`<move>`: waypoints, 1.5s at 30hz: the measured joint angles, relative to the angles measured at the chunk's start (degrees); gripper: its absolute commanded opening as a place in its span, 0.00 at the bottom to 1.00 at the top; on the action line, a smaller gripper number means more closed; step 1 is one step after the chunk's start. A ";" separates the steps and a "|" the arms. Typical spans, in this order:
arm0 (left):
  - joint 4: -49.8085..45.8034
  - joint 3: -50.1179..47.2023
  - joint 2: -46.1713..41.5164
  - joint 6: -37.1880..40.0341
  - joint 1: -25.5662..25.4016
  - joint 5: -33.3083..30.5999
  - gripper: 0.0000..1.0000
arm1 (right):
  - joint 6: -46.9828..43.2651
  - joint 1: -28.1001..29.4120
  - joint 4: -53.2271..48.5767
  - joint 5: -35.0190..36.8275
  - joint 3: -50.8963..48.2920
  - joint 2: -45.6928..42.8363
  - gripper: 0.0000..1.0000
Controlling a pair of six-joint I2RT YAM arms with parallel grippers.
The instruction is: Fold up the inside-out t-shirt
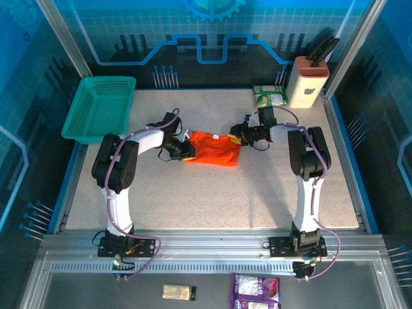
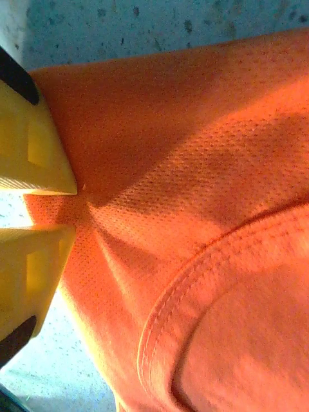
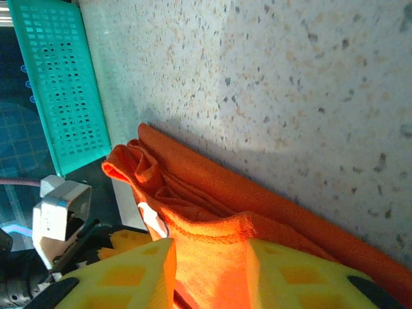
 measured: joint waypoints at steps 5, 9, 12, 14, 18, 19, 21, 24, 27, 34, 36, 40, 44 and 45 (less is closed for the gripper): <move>-0.42 1.88 -2.93 -0.44 0.00 0.22 0.19 | -1.99 1.33 -4.42 -0.48 1.66 -3.02 0.38; -1.51 8.63 -2.10 -0.33 0.00 -0.24 0.13 | -3.26 4.85 -6.78 -0.61 3.06 -5.51 0.38; -1.90 14.45 0.81 -0.13 0.00 -1.16 0.11 | -3.39 7.93 -7.67 -0.72 2.71 -7.08 0.37; -2.08 18.21 4.00 0.07 0.11 -1.53 0.10 | -3.39 9.79 -7.78 -0.74 1.70 -7.93 0.37; -2.93 22.43 10.32 0.17 0.52 -2.23 0.08 | -3.37 11.82 -7.48 -0.68 -1.66 -8.35 0.37; -3.19 23.10 11.87 0.17 0.70 -2.40 0.08 | -3.34 12.00 -7.21 -0.57 -3.08 -8.35 0.36; -3.78 24.28 14.47 0.17 0.96 -2.89 0.07 | -3.10 12.04 -6.91 -0.42 -5.84 -8.26 0.36; -4.37 26.27 17.49 0.07 1.31 -2.99 0.07 | -2.93 11.98 -6.51 -0.09 -8.52 -7.39 0.36; -5.11 28.55 18.51 -0.09 1.44 -2.71 0.08 | -2.89 11.98 -5.53 -0.31 -8.92 -6.51 0.35; -5.22 29.70 19.54 -0.44 1.66 -1.49 0.16 | -3.63 10.75 -7.50 0.09 -8.92 -8.63 0.42; -4.63 29.09 19.08 -0.46 1.81 -0.61 0.21 | -5.11 9.53 -10.62 1.57 -8.79 -11.19 0.45; -4.61 27.28 16.76 -1.36 2.08 0.46 0.24 | -9.31 5.88 -18.27 6.03 -6.67 -15.96 0.47; -4.20 25.83 12.79 -1.84 2.25 0.61 0.25 | -13.31 3.19 -25.14 12.46 -3.91 -17.05 0.51; -4.11 25.53 11.72 -1.92 2.25 0.66 0.25 | -14.01 2.93 -26.40 13.84 -3.72 -17.05 0.52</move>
